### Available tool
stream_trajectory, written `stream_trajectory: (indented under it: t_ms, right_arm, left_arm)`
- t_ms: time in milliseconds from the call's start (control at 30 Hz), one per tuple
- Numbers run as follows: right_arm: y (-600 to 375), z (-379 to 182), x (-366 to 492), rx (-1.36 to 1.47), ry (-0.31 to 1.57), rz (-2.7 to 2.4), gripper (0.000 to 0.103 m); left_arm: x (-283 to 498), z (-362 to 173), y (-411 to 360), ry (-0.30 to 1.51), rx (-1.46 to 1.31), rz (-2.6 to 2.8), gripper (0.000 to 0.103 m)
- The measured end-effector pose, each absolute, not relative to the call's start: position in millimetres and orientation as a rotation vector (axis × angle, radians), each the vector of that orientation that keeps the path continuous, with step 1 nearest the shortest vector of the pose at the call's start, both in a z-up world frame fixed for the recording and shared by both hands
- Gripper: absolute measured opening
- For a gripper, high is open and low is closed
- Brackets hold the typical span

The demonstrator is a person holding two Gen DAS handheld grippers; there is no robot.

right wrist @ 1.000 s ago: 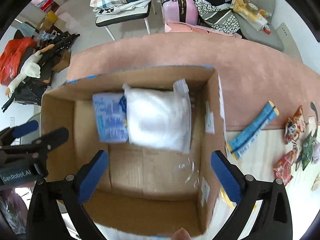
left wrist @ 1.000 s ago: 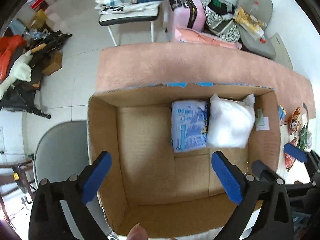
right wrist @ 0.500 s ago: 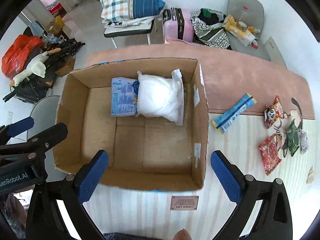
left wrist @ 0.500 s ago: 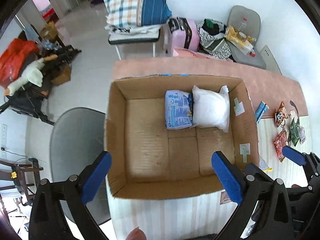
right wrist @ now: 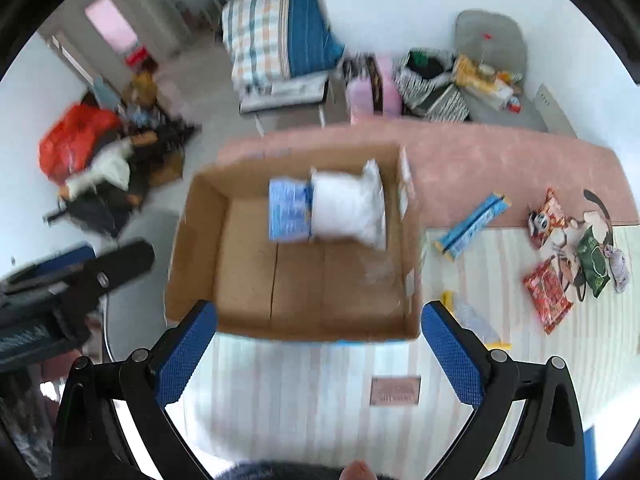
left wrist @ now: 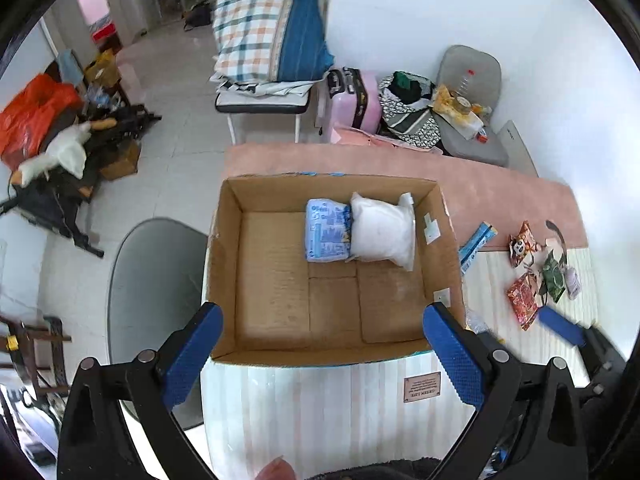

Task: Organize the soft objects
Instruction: 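Grasp the red packet with the left tool while the right tool grasps the green packet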

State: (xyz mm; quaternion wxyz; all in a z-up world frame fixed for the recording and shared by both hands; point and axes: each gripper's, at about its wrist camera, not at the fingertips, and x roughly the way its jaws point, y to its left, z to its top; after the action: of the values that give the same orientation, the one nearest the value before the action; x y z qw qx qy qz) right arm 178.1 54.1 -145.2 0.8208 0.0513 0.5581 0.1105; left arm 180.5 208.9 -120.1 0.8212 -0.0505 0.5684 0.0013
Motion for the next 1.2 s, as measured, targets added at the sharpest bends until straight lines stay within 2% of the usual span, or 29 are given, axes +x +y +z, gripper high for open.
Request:
stream_trajectory:
  t_ms: [133, 333, 567, 700, 733, 1000, 1200]
  right_arm:
    - [13.7, -141.5, 187.7, 0.112, 1.166, 0.175, 0.103]
    - [-115.6, -158.9, 206.6, 0.154, 1.256, 0.011, 0.103]
    - [-287.4, -196.2, 240.7, 0.1, 1.353, -0.156, 0.103]
    - [-360.1, -229.3, 266.1, 0.048, 1.435, -0.172, 0.103]
    - [-378.5, -241.3, 273.9, 0.031, 1.459, -0.165, 0.103]
    - [-436.0, -326.6, 315.9, -0.031, 1.604, -0.086, 0.103]
    - [-438.4, -375.0, 342.5, -0.094, 1.707, 0.008, 0.1]
  left_arm:
    - [190.5, -121.9, 171.4, 1.2, -0.07, -0.033, 0.102]
    - [212.9, -138.9, 86.9, 1.235, -0.112, -0.113, 0.102]
    - [252.2, -203.7, -52.8, 1.444, -0.17, -0.208, 0.101]
    - [273.7, -256.4, -131.4, 1.62, -0.246, -0.265, 0.09]
    - [278.9, -271.0, -149.2, 1.667, -0.257, -0.27, 0.083]
    - [296.6, -374.6, -224.2, 1.932, -0.374, -0.196, 0.082]
    - [296.2, -412.9, -229.7, 2.012, -0.43, -0.097, 0.082]
